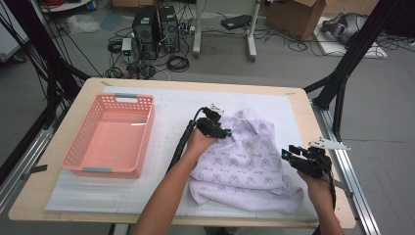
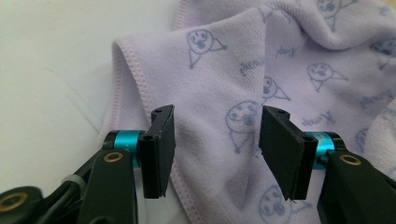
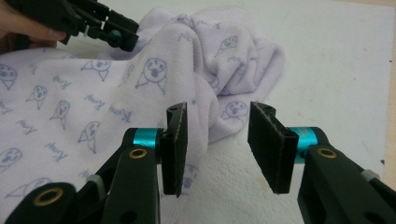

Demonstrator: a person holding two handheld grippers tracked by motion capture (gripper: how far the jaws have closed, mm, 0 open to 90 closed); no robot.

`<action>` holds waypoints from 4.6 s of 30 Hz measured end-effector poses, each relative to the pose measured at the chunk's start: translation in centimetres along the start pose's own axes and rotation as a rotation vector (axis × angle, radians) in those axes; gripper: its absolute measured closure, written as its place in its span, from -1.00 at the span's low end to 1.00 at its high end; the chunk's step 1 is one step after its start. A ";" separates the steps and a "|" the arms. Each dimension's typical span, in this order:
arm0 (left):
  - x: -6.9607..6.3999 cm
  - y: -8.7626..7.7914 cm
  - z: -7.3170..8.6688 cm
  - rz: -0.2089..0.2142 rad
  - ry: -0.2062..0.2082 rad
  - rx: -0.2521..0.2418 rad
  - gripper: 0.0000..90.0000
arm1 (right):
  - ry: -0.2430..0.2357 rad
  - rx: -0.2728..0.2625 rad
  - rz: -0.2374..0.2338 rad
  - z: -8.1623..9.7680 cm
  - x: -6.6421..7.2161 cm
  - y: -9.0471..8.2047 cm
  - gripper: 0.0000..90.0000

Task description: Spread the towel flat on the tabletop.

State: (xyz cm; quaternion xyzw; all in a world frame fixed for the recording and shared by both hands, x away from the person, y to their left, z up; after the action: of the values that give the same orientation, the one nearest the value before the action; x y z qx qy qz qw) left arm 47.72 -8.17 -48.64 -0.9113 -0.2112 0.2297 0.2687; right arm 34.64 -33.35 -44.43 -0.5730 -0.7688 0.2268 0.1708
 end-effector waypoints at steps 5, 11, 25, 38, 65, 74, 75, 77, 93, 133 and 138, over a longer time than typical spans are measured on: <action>-0.2 -0.7 0.2 -0.032 0.055 0.045 0.90 | 0.008 -0.002 0.001 -0.1 -0.1 0.2 0.27; -0.6 -3.8 0.9 0.016 0.025 -0.038 0.89 | 0.041 -0.028 -0.037 -2.3 1.0 1.4 0.01; -0.7 -8.0 4.6 0.011 -0.001 -0.087 0.89 | -0.201 0.220 -0.111 -2.0 6.6 7.4 0.76; -3.0 -11.2 9.2 0.035 0.013 -0.073 0.89 | -0.171 0.279 -0.268 2.8 6.0 0.4 0.79; 2.1 -7.2 3.1 -0.026 -0.108 -0.144 0.13 | -0.102 0.133 0.030 -5.0 0.8 11.7 -0.12; 1.7 -7.2 4.0 -0.076 -0.054 -0.033 0.93 | -0.148 0.245 0.045 -3.7 1.2 13.1 0.85; 1.6 -7.5 3.9 -0.073 -0.053 -0.043 0.93 | -0.148 0.238 0.051 -3.7 1.0 12.7 0.85; 1.5 -8.3 3.8 -0.081 -0.041 -0.049 0.93 | -0.147 0.221 0.068 -3.8 0.2 11.7 0.86; 1.3 -10.4 5.8 -0.123 -0.108 -0.121 0.27 | -0.215 0.248 0.065 -1.3 -1.1 5.8 0.50; 2.6 -8.7 4.8 -0.147 -0.171 -0.173 0.33 | -0.079 0.073 0.263 -6.2 -5.1 10.6 0.38; 2.6 -6.8 4.8 -0.160 -0.157 -0.127 0.26 | -0.095 0.083 0.206 -5.7 -4.0 10.5 0.34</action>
State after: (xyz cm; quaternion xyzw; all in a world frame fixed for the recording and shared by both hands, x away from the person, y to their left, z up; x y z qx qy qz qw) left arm 45.51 0.31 -49.04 -0.8859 -0.3177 0.2644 0.2104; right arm 47.20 -33.79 -45.38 -0.6302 -0.7028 0.3018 0.1337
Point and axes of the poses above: each handheld gripper's, and its own axes: y roughly forward along the jaws, z roughly out of its underside, x roughly to its left, the point moved 7 cm from there along y, roughly forward along the jaws, and after that the axes turned 14 degrees about z, right-handed, at the moved point
